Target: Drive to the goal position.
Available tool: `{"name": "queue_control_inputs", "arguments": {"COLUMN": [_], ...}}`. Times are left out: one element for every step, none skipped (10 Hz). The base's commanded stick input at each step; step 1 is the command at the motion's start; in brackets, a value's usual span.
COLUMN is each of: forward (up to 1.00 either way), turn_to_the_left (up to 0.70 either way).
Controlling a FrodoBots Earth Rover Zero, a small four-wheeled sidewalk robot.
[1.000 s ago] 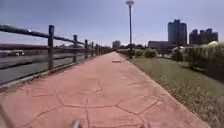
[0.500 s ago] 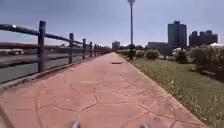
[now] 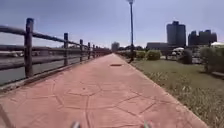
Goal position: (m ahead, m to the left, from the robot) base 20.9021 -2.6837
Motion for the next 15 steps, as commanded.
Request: {"name": "queue_control_inputs", "arguments": {"forward": [0.85, 0.85, 0.85, 0.85, 0.85, 0.85, 0.85, 0.85, 0.85, 0.85, 0.85, 0.85, 0.85, 0.85, 0.85], "turn_to_the_left": [0.00, 0.00, 0.00, 0.00, 0.00, 0.00, 0.00, 0.00, 0.00, 0.00, 0.00, 0.00, 0.00, 0.00, 0.00]}}
